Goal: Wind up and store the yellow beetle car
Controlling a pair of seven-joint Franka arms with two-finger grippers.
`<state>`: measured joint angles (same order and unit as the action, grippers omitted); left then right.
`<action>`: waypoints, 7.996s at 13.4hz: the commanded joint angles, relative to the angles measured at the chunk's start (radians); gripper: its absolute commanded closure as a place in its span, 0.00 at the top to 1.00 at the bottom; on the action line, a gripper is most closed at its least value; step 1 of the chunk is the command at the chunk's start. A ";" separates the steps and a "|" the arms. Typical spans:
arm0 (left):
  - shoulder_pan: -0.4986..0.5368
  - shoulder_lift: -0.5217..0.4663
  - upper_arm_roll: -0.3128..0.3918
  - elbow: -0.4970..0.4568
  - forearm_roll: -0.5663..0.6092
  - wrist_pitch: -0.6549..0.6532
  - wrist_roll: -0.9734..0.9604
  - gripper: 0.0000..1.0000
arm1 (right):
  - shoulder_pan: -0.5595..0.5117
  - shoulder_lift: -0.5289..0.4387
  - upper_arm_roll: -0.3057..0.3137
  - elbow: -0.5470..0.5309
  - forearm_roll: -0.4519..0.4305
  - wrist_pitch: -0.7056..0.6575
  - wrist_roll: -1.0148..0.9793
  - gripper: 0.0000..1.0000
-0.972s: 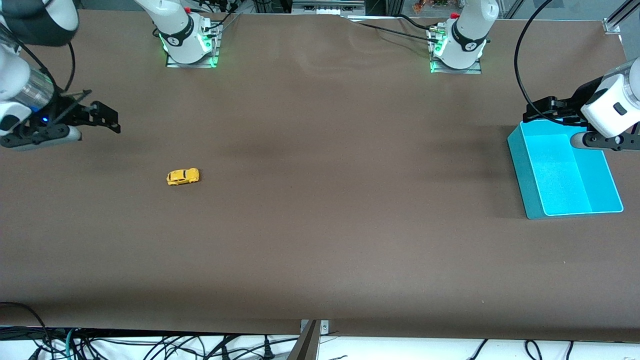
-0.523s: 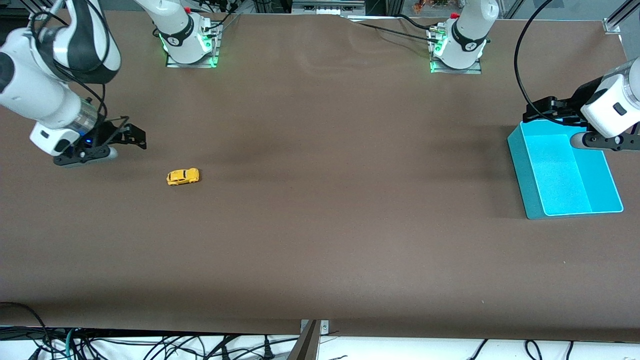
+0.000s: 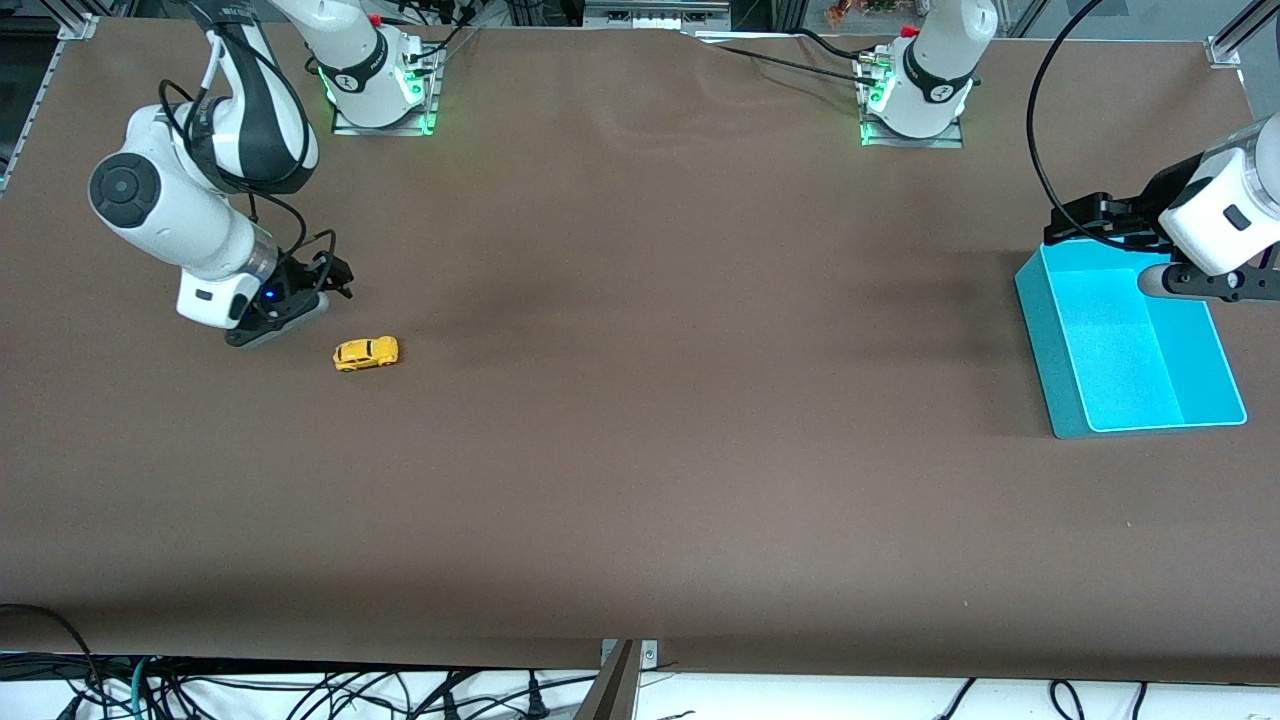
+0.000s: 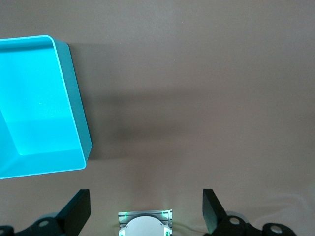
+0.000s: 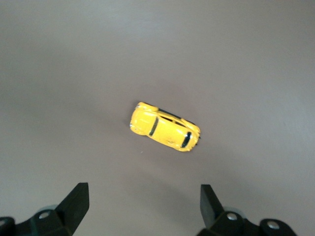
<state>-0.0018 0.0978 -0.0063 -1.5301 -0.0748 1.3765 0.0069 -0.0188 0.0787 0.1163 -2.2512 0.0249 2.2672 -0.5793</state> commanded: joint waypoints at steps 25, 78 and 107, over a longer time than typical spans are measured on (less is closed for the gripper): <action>0.008 0.068 -0.001 0.114 0.076 -0.013 -0.018 1.00 | -0.018 0.266 0.000 -0.031 0.009 0.374 -0.944 0.11; 0.000 0.083 -0.004 0.105 0.046 -0.054 -0.050 1.00 | -0.302 -0.094 0.157 0.378 0.006 -0.288 -0.574 1.00; 0.080 0.273 -0.015 -0.361 0.168 0.700 1.406 1.00 | -0.191 -0.161 0.088 0.449 0.012 -0.560 0.357 1.00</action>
<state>0.0517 0.3855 -0.0158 -1.8105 0.0731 1.9802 1.3490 -0.2226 -0.0849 0.2156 -1.8138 0.0350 1.7199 -0.2319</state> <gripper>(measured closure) 0.000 0.000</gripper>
